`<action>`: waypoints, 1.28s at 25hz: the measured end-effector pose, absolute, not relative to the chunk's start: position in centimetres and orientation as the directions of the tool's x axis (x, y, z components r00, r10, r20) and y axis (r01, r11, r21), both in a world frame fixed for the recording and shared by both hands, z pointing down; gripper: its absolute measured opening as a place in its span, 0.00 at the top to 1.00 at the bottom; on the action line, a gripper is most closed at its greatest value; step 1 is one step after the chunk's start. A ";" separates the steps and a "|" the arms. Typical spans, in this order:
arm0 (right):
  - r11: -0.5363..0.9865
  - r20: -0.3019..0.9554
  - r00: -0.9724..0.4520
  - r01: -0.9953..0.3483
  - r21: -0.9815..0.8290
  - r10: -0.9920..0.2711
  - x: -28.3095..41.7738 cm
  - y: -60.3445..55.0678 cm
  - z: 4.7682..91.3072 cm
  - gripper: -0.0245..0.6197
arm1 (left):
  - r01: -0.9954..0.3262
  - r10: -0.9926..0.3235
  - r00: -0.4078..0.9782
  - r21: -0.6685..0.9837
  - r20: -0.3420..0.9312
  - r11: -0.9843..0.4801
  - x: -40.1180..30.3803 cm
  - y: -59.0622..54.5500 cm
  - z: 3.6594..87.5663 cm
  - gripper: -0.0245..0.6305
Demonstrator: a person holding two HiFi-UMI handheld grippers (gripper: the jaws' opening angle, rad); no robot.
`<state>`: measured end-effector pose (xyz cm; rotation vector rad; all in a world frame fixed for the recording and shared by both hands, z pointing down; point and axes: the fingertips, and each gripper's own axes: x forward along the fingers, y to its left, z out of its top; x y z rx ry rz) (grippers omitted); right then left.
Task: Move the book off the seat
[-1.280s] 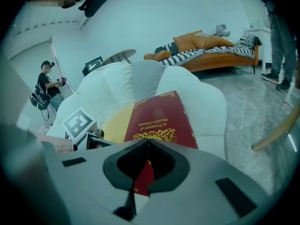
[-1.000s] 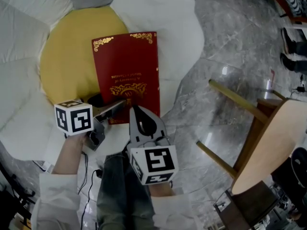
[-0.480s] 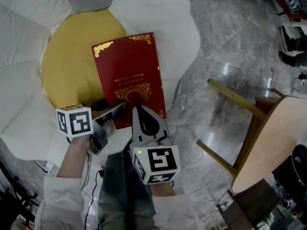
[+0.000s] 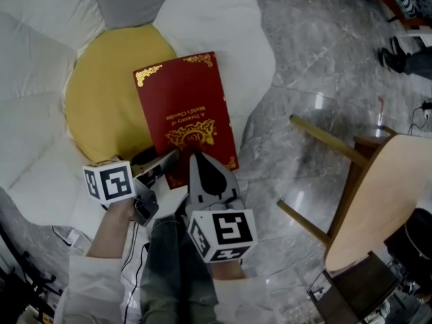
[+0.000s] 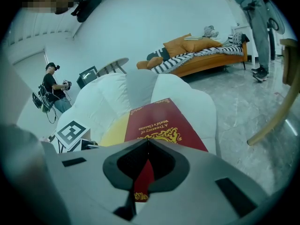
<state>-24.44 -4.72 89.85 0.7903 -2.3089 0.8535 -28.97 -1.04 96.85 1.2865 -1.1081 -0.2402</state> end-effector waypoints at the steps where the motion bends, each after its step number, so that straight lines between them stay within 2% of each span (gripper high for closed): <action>1: 0.628 0.655 -0.679 -0.677 -0.384 -0.332 -24.4 -4.9 89.6 0.94 | -0.418 -0.695 0.497 0.845 0.520 0.333 -28.9 -1.2 96.5 0.53; 21: 0.629 0.614 -0.681 -0.691 -0.357 -0.398 -23.4 -7.2 82.3 0.94 | -0.451 -0.717 0.503 0.854 0.483 0.259 -28.5 -3.0 88.2 0.56; 32: 0.607 0.586 -0.675 -0.711 -0.355 -0.448 -22.2 -8.4 74.9 0.94 | -0.412 -0.767 0.488 0.884 0.417 0.219 -28.2 -4.4 80.3 0.57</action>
